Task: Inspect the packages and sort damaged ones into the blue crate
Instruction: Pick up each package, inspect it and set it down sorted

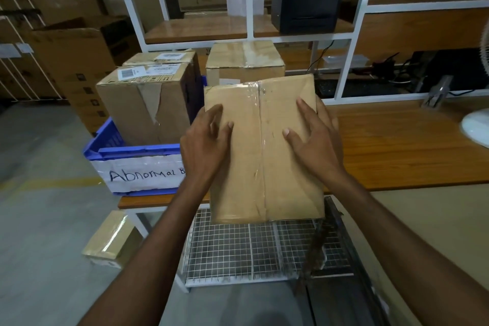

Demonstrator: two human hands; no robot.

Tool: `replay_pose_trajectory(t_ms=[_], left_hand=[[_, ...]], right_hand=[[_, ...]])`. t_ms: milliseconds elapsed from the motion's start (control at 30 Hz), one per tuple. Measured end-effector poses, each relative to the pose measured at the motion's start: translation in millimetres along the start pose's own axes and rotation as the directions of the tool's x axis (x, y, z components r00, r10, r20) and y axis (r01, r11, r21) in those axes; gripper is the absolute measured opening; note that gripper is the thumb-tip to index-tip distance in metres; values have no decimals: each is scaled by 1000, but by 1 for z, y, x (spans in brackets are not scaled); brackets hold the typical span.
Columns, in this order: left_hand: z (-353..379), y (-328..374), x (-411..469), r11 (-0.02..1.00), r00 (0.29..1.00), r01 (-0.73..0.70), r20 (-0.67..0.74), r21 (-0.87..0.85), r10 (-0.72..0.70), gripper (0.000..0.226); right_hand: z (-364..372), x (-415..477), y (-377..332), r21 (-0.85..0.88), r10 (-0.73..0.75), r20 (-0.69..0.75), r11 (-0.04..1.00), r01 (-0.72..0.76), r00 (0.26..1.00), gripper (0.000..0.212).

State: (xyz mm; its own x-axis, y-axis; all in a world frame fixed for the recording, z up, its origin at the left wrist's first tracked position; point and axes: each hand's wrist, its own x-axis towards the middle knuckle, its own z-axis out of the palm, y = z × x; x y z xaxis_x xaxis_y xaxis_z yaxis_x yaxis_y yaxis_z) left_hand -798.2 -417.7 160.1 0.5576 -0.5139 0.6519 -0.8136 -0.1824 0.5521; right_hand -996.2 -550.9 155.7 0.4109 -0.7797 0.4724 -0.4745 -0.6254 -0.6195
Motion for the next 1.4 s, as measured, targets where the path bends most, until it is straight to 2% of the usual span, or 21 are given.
replay_pose_trajectory(t_ms=[100, 267, 333, 400, 467, 500, 533, 600, 667, 700, 767, 867, 1000, 1133, 1267, 1400], left_hand=[[7, -4, 8, 999, 996, 32, 78, 28, -34, 53], [29, -12, 11, 991, 941, 73, 323, 110, -105, 68], [40, -17, 6, 986, 890, 98, 432, 134, -147, 83], [49, -26, 2, 983, 802, 104, 571, 152, -174, 96], [55, -37, -3, 981, 715, 94, 674, 168, -184, 95], [57, -40, -5, 980, 699, 90, 690, 176, -189, 91], [59, -42, -7, 979, 712, 76, 677, 189, -186, 86], [61, -39, -12, 974, 794, -9, 594, 228, -132, 70], [61, -31, -19, 964, 844, -101, 534, 245, -48, 58], [60, -27, -22, 960, 842, -134, 539, 248, -22, 56], [58, -20, -30, 944, 789, -205, 614, 260, 2, 56], [55, -19, -37, 923, 691, -257, 722, 287, -32, 60], [59, -19, -34, 908, 676, -283, 736, 310, -40, 57], [56, -17, -34, 909, 632, -278, 772, 310, -70, 62], [54, -14, -30, 908, 630, -261, 770, 328, -97, 65], [37, -12, -29, 954, 539, -127, 826, 273, -165, 89]], right_hand=[[1, 6, 8, -14, 55, 84, 998, -54, 995, 71], [24, 10, 31, -64, 116, 195, 992, -105, 974, 76], [36, 8, 41, -51, 73, 234, 997, -63, 969, 75], [47, 5, 50, -14, 53, 279, 999, -51, 959, 66], [56, 4, 54, -45, 68, 299, 997, -57, 952, 52], [59, 4, 53, -89, 65, 284, 995, -41, 957, 45], [60, 5, 51, -147, 49, 255, 989, -11, 966, 40], [58, 6, 43, -250, -3, 212, 967, 57, 977, 33], [55, 0, 33, -279, -33, 269, 954, 111, 962, 34], [56, -5, 30, -284, -34, 326, 950, 133, 945, 36], [59, -16, 26, -310, -23, 414, 936, 165, 910, 43], [62, -22, 26, -351, -4, 442, 919, 178, 897, 47], [63, -15, 22, -403, 11, 484, 890, 212, 875, 48], [60, -17, 24, -398, 20, 529, 889, 226, 849, 49], [58, -14, 24, -396, 8, 537, 885, 243, 843, 52], [44, -20, 25, -335, 35, 570, 922, 193, 821, 72]])
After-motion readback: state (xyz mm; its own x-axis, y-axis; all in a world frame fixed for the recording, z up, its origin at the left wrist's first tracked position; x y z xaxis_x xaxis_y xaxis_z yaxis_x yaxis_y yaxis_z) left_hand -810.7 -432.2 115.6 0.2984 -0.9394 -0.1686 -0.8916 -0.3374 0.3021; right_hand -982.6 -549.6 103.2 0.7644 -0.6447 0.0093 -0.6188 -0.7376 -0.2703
